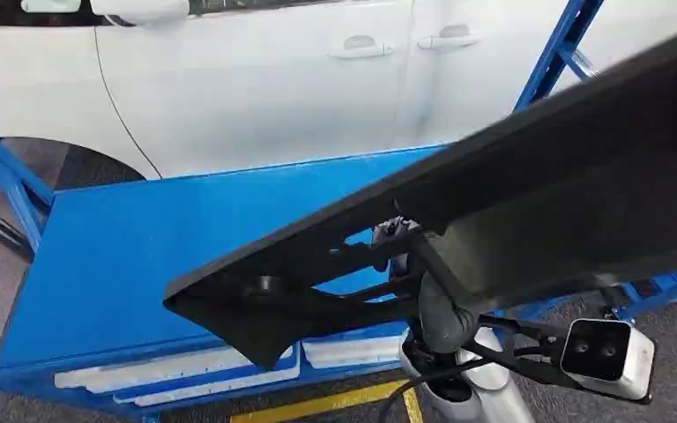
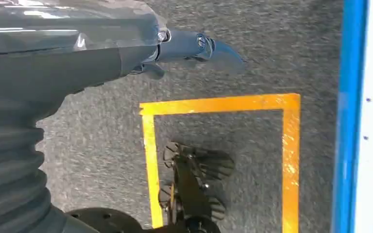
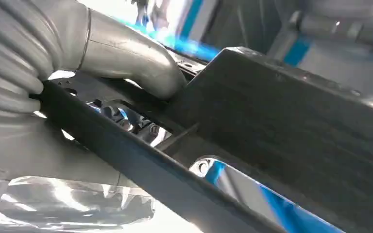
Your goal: Take the parts from the cabinet and place them on the table.
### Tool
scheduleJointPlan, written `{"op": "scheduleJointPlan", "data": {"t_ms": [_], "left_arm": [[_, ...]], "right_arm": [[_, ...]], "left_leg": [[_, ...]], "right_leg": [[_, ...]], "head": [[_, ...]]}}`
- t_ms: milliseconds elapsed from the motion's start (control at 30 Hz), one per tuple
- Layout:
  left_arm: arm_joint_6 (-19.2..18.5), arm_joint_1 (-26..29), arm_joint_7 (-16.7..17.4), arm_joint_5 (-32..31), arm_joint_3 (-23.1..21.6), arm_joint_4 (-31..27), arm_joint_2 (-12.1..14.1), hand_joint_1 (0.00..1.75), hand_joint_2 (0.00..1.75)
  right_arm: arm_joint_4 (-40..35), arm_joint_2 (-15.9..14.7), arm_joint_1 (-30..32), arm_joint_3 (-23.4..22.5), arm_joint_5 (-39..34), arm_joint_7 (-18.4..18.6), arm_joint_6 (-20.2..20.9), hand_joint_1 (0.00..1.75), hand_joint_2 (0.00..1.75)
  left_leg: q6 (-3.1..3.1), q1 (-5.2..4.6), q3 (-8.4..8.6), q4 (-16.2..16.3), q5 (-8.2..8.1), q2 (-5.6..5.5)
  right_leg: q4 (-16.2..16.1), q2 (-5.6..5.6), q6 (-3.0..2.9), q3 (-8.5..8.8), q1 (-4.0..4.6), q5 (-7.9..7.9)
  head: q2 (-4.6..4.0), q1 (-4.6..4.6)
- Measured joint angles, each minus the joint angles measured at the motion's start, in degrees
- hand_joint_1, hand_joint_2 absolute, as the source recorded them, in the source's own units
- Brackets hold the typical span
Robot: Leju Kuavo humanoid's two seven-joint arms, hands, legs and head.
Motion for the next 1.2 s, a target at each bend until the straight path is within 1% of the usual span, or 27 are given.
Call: {"op": "scheduleJointPlan", "data": {"t_ms": [67,100,133,167,200,267,300,333,400,433,467,500,567,600,633,667,767,800,833,867,900,967,1000,1033,1133,1167,1200], "left_arm": [[0.6,0.0,1.0,0.0,0.0,0.0,0.0,0.00,1.75],[0.9,0.0,1.4,-0.1,0.0,0.0,0.0,0.00,1.75],[1.0,0.0,1.7,-0.1,0.0,0.0,0.0,0.00,1.75],[1.0,0.0,2.0,-0.2,-0.1,0.0,0.0,0.00,1.75],[1.2,0.0,2.2,-0.2,-0.1,0.0,0.0,0.00,1.75],[1.5,-0.1,2.6,-0.4,-0.2,0.0,0.0,0.00,1.75],[1.6,0.0,2.7,-0.5,-0.3,0.0,0.0,0.00,1.75],[1.6,-0.1,2.7,-0.5,-0.3,0.0,0.0,0.00,1.75],[1.8,0.0,2.8,-0.5,-0.6,0.0,0.1,0.00,1.75],[1.9,0.1,2.9,-0.5,-0.8,0.0,0.1,0.00,1.75],[2.0,0.0,3.2,-0.4,-0.9,0.0,0.1,0.00,1.75],[2.0,0.0,4.0,-0.3,-1.0,0.0,0.1,0.00,1.75],[2.3,0.0,5.3,-0.2,-1.1,0.0,0.1,0.00,1.75],[2.6,0.0,5.6,-0.2,-1.2,0.0,0.1,0.00,1.75],[2.7,0.0,5.8,-0.2,-1.2,0.0,0.1,0.00,1.75],[2.7,0.0,6.0,-0.1,-1.2,0.0,0.1,0.00,1.75],[2.8,0.0,6.2,-0.1,-1.4,0.0,0.0,0.00,1.75],[2.8,-0.1,6.1,-0.1,-1.5,0.0,0.1,0.00,1.75],[2.9,-0.3,6.1,-0.1,-1.5,0.1,0.4,0.00,1.75],[2.9,-0.4,6.1,-0.1,-1.5,0.1,0.3,0.00,1.75],[2.9,-0.4,6.0,-0.1,-1.5,0.2,0.3,0.00,1.75],[2.9,-0.3,6.1,0.0,-1.6,0.2,0.4,0.00,1.75],[2.8,-0.3,6.1,0.0,-1.6,0.2,0.3,0.00,1.75],[2.7,-0.4,6.1,0.0,-1.6,0.2,0.3,0.00,1.75],[2.7,-0.4,6.1,0.0,-1.6,0.2,0.3,0.00,1.75],[2.7,-0.4,6.1,0.0,-1.6,0.2,0.3,0.00,1.75],[2.8,-0.4,6.1,0.0,-1.6,0.2,0.2,0.00,1.75]], "right_arm": [[-0.8,-1.0,-0.1,1.0,-0.7,0.0,0.3,1.75,1.75],[-0.9,-1.4,-0.1,1.4,-1.3,0.1,0.2,1.75,1.75],[-1.0,-1.9,-0.3,1.7,-1.9,0.2,-0.4,1.75,1.75],[-1.1,-2.5,-0.7,1.9,-2.4,0.2,-1.1,1.75,1.75],[-1.2,-3.2,-1.1,2.3,-3.1,0.2,-2.1,1.75,1.75],[-1.2,-4.7,-2.3,2.9,-4.4,0.1,-3.5,1.75,1.75],[-1.2,-5.3,-2.8,2.9,-4.9,0.1,-3.8,1.75,1.75],[-1.2,-5.9,-2.9,3.0,-5.5,0.0,-3.8,1.75,1.75],[-0.9,-6.9,-3.7,3.3,-6.6,0.0,-3.7,1.75,1.75],[-0.7,-7.2,-4.0,3.5,-7.1,0.0,-3.8,1.75,1.75],[-0.5,-7.4,-4.3,3.6,-7.5,0.0,-4.0,1.75,1.75],[-0.3,-7.6,-4.7,3.9,-8.0,0.0,-4.3,1.75,1.75],[0.0,-8.3,-5.4,4.5,-9.3,0.0,-5.4,1.75,1.75],[0.2,-8.7,-5.8,5.0,-9.7,0.0,-6.0,1.75,1.75],[0.3,-9.1,-6.1,5.3,-10.1,0.0,-6.4,1.75,1.75],[0.5,-9.7,-6.5,5.8,-10.8,0.0,-7.2,1.75,1.75],[0.8,-10.9,-7.9,6.9,-12.3,0.0,-8.9,1.75,1.75],[0.9,-11.4,-8.4,7.3,-12.9,0.0,-9.6,1.75,1.75],[0.9,-11.8,-9.0,7.8,-13.5,0.0,-10.4,1.75,1.75],[0.9,-12.3,-9.6,8.2,-13.8,0.0,-10.7,1.75,1.75],[1.0,-12.6,-9.9,8.7,-14.0,0.0,-11.0,1.75,1.75],[1.0,-13.1,-10.4,9.5,-14.2,0.0,-11.2,1.75,1.75],[1.1,-13.4,-10.5,9.7,-14.2,0.0,-11.3,1.75,1.75],[1.0,-13.6,-10.7,10.0,-14.2,0.0,-11.3,1.75,1.75],[1.1,-14.1,-11.1,10.7,-14.3,0.0,-11.4,1.75,1.75],[1.1,-14.2,-11.1,11.0,-14.4,0.0,-11.4,1.75,1.75],[1.1,-14.4,-11.2,11.3,-14.5,0.0,-11.5,1.75,1.75]], "left_leg": [[0.12,0.01,-0.59,0.0,0.19,0.00],[0.06,0.01,-0.88,0.0,0.42,0.02],[-0.06,0.07,-1.16,0.0,0.69,0.06],[-0.18,0.12,-1.43,0.1,0.97,0.07],[-0.29,0.19,-1.75,0.2,1.47,0.09],[-0.82,0.31,-2.26,0.5,1.91,-0.04],[-1.18,0.12,-2.60,0.7,2.14,-0.14],[-1.60,0.18,-2.50,0.5,2.45,-0.20],[-2.43,0.18,-2.72,0.4,3.21,-0.23],[-2.92,0.20,-2.84,0.2,3.63,-0.29],[-3.09,0.47,-3.18,0.8,2.61,-0.16],[-3.21,0.45,-4.02,2.6,0.01,-0.10],[-3.46,0.43,-6.74,11.4,-6.85,-0.12],[-3.58,0.41,-7.88,15.6,-8.87,-0.12],[-3.54,0.41,-8.19,18.4,-9.36,-0.12],[-3.32,0.40,-7.30,18.5,-8.52,-0.11],[-2.26,-0.02,-1.29,10.9,-4.71,-0.12],[-1.55,-0.33,1.99,6.3,-3.95,-0.15],[-0.64,-0.79,5.34,1.4,-5.08,-0.04],[-0.89,-0.82,6.20,-0.7,-5.17,0.07],[-0.89,-1.10,5.82,-0.2,-4.53,-0.07],[-0.42,-1.40,5.54,-0.7,-3.96,-0.06],[-0.11,-0.54,5.39,-1.7,-2.84,0.23],[0.19,-0.63,4.88,-1.8,-2.19,0.36],[0.44,-0.62,2.60,-1.8,-0.54,0.48],[0.34,-0.53,1.80,-1.7,-0.01,0.53],[0.15,-0.41,0.94,-1.5,0.54,0.56]], "right_leg": [[9.0,0.00,0.61,-3.38,-0.51,-5.01],[12.7,0.00,0.84,-4.74,-0.66,-6.48],[14.4,-0.03,1.00,-5.11,-0.89,-6.59],[13.1,-0.04,1.15,-4.02,-1.13,-5.39],[9.3,-0.09,1.20,-1.52,-1.27,-3.52],[-1.5,-0.13,1.06,5.22,-1.46,-0.09],[-4.0,-0.07,0.88,6.43,-1.24,-0.84],[-3.1,0.17,0.46,5.80,-0.85,0.43],[-3.3,0.22,-0.12,5.32,-0.63,0.31],[-3.6,0.17,-0.78,4.99,-0.81,0.82],[-3.8,-0.14,-1.38,4.69,-1.05,1.45],[-3.8,-0.15,-1.85,4.15,-0.96,1.87],[-3.7,-0.29,-2.37,2.94,-0.69,2.81],[-3.7,-0.30,-2.49,2.30,-0.47,3.29],[-3.6,-0.32,-2.55,1.61,-0.20,3.79],[-3.6,-0.34,-2.61,0.97,0.03,4.24],[-3.5,-0.29,-2.63,-0.36,0.55,5.22],[-3.5,-0.26,-2.62,-0.65,0.68,5.56],[-3.4,-0.31,-2.42,-0.86,0.70,5.87],[-3.3,-0.40,-2.13,-1.09,0.74,6.25],[-3.5,-0.49,-1.72,-1.03,0.54,6.68],[-3.7,-0.49,-1.10,-1.21,0.25,7.49],[-3.5,-0.41,-0.76,-1.55,0.46,7.16],[-2.5,-0.20,-0.34,-2.06,0.28,5.13],[8.8,-0.23,0.73,-5.21,-0.67,-4.15],[11.8,-0.24,1.13,-5.62,-0.96,-5.32],[13.5,-0.27,1.38,-5.43,-1.23,-4.90]], "head": [[0.00,0.00],[0.00,0.00],[0.00,0.00],[0.00,0.00],[0.00,0.00],[0.00,0.00],[0.00,0.00],[0.00,0.00],[0.00,-0.02],[0.00,0.00],[0.00,0.00],[0.00,0.00],[0.00,0.00],[0.00,0.00],[0.00,0.00],[0.00,0.00],[0.00,0.00],[0.00,0.00],[0.00,0.00],[0.00,0.00],[0.00,0.00],[0.00,0.00],[0.00,0.00],[0.00,0.00],[0.00,0.00],[0.00,0.00],[0.00,0.00]]}}
